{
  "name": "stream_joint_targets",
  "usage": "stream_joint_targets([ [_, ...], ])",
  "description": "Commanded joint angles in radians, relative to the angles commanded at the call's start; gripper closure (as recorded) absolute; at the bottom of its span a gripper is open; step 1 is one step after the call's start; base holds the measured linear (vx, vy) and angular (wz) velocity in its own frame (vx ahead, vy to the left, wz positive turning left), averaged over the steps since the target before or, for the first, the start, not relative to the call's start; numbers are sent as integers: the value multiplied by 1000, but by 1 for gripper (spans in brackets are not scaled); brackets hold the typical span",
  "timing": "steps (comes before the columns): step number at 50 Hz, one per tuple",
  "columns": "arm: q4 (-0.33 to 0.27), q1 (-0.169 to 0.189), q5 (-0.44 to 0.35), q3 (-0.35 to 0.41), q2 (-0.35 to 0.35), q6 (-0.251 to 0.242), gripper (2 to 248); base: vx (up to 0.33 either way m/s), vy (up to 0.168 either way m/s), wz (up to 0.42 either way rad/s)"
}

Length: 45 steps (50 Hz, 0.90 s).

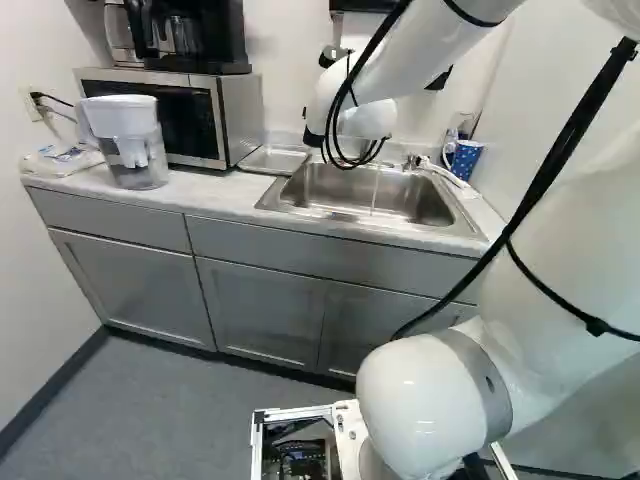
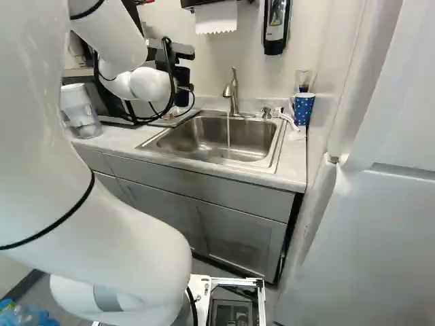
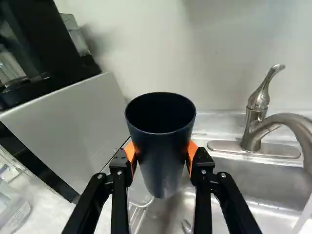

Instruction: Rinse the cup and place it in the tray

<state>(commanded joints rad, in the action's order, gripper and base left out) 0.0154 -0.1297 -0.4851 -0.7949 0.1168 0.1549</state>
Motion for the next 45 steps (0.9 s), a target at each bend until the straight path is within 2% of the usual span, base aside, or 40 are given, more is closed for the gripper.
stream_joint_targets([
  [17, 0, 0, 0, 0, 0, -177, 129, 0, 0, 0],
  [45, 0, -3, -1, -8, -9, -177, 129, 0, 0, 0],
])
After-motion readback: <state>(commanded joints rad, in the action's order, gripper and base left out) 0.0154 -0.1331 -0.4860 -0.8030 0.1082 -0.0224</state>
